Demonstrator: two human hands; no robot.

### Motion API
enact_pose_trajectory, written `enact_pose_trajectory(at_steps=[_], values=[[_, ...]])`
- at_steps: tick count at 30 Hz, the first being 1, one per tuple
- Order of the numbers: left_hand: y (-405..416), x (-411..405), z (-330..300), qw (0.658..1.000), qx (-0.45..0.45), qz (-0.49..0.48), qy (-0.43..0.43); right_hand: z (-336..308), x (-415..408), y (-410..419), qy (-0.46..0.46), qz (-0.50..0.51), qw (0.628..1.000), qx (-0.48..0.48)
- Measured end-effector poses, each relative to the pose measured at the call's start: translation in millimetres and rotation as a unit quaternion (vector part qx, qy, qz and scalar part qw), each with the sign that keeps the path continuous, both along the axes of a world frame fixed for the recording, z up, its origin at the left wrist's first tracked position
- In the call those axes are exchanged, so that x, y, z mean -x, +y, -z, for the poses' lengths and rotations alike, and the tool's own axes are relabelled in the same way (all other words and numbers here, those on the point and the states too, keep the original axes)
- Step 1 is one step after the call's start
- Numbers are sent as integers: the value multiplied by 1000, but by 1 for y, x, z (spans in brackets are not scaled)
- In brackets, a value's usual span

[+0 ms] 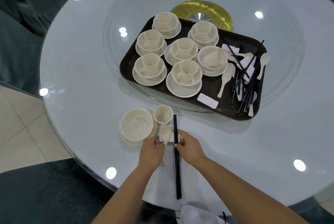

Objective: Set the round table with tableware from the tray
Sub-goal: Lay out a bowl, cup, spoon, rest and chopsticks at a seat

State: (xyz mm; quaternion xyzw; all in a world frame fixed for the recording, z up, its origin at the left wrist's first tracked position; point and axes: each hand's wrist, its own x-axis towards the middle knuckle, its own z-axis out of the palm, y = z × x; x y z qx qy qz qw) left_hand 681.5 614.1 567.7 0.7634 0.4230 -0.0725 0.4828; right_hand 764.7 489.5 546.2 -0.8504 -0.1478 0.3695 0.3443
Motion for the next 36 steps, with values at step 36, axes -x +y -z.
enact_pose_trajectory(at_steps=[36], values=[[-6, -66, -76, 957, -200, 170, -127, -32, -89, -103, -484, -220, 834, 144]])
